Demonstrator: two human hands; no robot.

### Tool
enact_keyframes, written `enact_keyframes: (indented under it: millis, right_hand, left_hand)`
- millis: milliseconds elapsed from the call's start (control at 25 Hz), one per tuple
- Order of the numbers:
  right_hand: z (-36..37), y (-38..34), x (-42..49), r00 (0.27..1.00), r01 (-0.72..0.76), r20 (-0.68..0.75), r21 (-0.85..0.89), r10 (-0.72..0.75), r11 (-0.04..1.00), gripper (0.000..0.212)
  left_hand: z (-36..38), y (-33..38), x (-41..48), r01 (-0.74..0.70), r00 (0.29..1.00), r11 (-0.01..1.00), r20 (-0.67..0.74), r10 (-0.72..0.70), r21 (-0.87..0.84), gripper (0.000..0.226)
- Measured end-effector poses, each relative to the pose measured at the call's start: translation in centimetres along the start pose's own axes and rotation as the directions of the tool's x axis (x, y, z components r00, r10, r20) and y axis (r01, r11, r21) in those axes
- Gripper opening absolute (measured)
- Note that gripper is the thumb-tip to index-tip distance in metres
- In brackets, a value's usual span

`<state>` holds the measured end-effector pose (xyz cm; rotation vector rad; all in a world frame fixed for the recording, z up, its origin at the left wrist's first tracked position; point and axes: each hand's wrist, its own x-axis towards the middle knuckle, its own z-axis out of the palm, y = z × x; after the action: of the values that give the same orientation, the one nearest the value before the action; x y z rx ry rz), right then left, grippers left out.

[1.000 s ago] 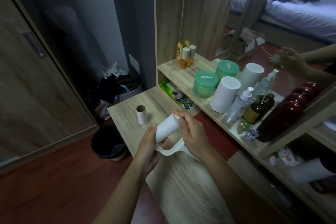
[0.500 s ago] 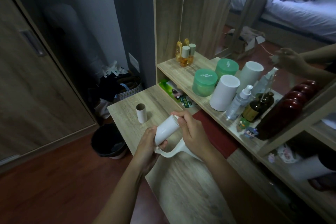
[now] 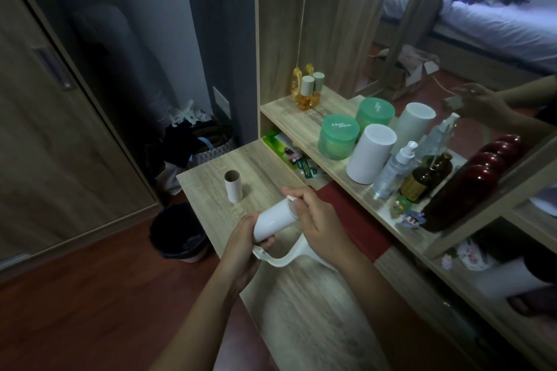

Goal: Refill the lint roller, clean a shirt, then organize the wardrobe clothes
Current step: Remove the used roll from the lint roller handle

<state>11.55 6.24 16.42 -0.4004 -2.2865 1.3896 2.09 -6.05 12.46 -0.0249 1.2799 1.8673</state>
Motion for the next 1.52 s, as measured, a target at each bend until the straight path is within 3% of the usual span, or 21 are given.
enact_keyframes:
  millis: [440,680,880,1040,1240,1400,1520]
  right_hand:
    - [0.4,0.6,-0.5,0.999,0.005,-0.034,0.042,-0.003,0.999,0.032]
    - [0.2,2.0,-1.8,0.983,0.005,-0.183,0.057,0.006,0.998,0.024]
    - [1.5,8.3,-3.4,0.894,-0.275,-0.341,0.092,0.289,0.957,0.023]
    - [3.9,13.1,-2.3,0.716,-0.534,-0.370,0.255,0.592,0.806,0.025]
    - [5.9,14.7,-1.4,0.624,-0.646,-0.428,0.188,0.654,0.739,0.027]
    - [6.2,16.3,-1.3,0.661,-0.657,-0.519,-0.049,0.543,0.753,0.026]
    - [5.6,17.4,-1.6,0.718,-0.661,-0.511,-0.288,0.473,0.693,0.029]
  left_hand:
    - [0.4,0.0,-0.1,0.011,0.991,0.997,-0.132,-0.022,-0.078,0.020]
    - [0.4,0.8,1.6,-0.018,0.977,0.992,-0.214,-0.008,-0.124,0.019]
    - [-0.1,2.4,3.9,-0.061,0.971,0.995,-0.234,0.041,-0.081,0.027]
    - [0.2,2.0,4.3,-0.052,0.976,0.998,-0.216,0.043,-0.038,0.024]
    - [-0.2,1.3,4.7,-0.048,0.979,0.998,-0.196,0.054,0.032,0.022]
    - [-0.5,1.1,5.1,-0.050,0.978,0.997,-0.200,0.060,0.057,0.027]
    - [-0.8,0.7,5.3,-0.035,0.975,0.998,-0.215,0.047,0.056,0.034]
